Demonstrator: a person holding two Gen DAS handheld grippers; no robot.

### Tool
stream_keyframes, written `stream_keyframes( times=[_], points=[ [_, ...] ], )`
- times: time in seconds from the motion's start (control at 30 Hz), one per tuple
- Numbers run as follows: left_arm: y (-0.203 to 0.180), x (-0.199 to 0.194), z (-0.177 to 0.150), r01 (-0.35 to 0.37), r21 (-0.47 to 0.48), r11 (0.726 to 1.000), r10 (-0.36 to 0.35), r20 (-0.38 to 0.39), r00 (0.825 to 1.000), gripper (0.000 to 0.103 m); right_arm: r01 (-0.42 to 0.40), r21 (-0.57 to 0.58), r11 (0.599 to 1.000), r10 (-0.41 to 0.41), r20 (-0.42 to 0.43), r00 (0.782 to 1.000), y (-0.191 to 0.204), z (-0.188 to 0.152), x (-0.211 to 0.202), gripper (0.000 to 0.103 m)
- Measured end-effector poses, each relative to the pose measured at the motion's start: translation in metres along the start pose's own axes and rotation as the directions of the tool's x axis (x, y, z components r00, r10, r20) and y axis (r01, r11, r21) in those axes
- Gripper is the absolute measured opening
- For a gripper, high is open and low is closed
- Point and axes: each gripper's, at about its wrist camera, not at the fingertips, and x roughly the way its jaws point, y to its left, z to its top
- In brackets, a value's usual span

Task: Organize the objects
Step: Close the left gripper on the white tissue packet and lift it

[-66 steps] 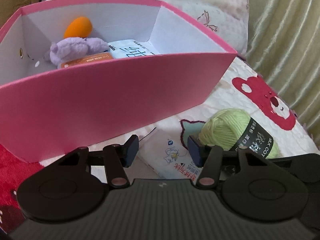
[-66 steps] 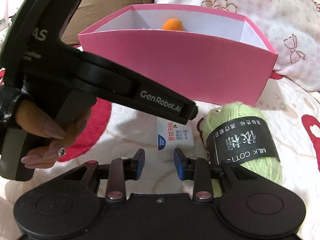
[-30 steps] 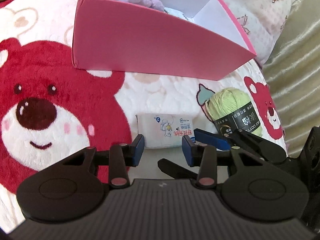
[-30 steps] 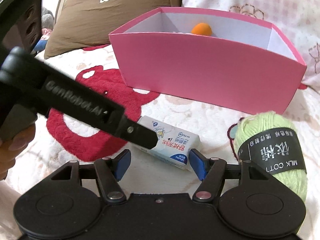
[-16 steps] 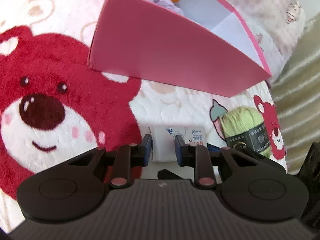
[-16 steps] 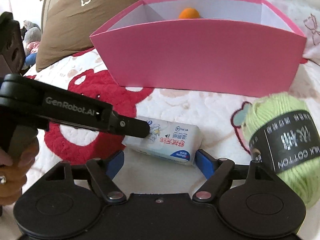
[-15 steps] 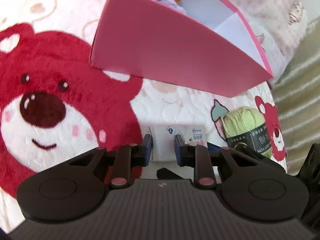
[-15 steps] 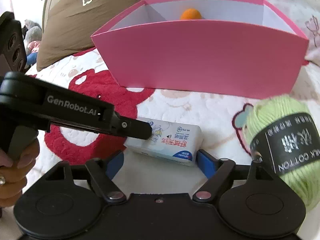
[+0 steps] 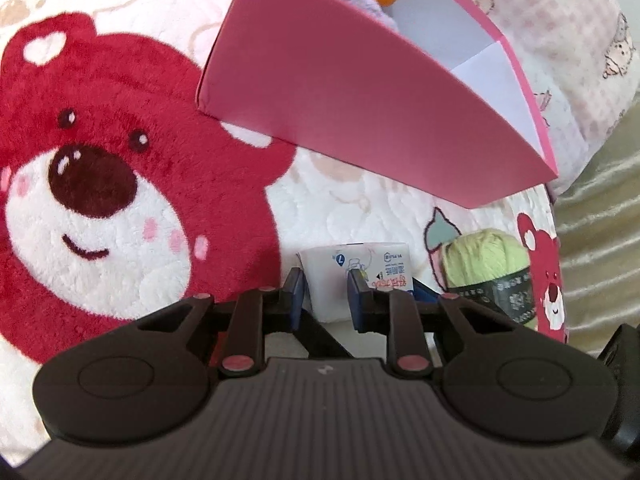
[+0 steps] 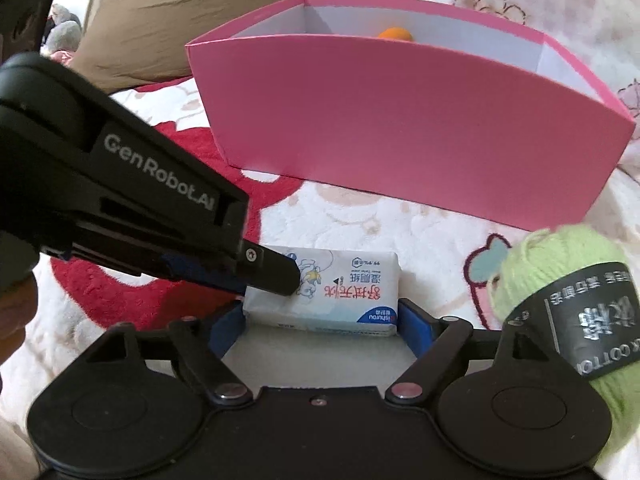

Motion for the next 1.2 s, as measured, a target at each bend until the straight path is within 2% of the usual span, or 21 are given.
stream_keyframes(
  times=[0.17,0.3,0.47,0.7,1.03,1.2],
  points=[
    [-0.006,-0.013,-0.004,0.011,-0.011,1.000,-0.012,-0.008,1.000,0.022,0.000,0.000,1.000,0.000,0.002,1.000,0.002,0.004,-0.019,0.084],
    [-0.017,-0.022,-0.009,-0.018,0.015,1.000,0.019,-0.033,0.999,0.023,-0.012,0.012,1.000,0.012,-0.017,1.000,0.004,0.002,-0.033,0.084],
    [-0.026,-0.045,-0.013,-0.023,0.024,0.999,0.024,-0.044,0.999,0.025,-0.019,-0.006,1.000,0.019,-0.026,0.999,0.007,0.005,-0.051,0.085],
    [-0.031,-0.076,-0.017,0.005,0.006,1.000,-0.005,-0.034,0.999,0.025,-0.045,-0.021,0.999,0.045,-0.024,0.999,0.014,0.017,-0.076,0.086],
    [-0.049,-0.115,-0.018,0.000,0.046,0.999,0.001,-0.021,1.000,0.031,-0.058,-0.056,0.997,0.057,-0.008,0.998,0.030,0.026,-0.113,0.087],
    [-0.062,-0.136,-0.016,0.034,0.081,0.996,-0.033,-0.006,0.999,0.036,-0.069,-0.035,0.997,0.068,-0.023,0.997,0.029,0.033,-0.127,0.088]
  ],
)
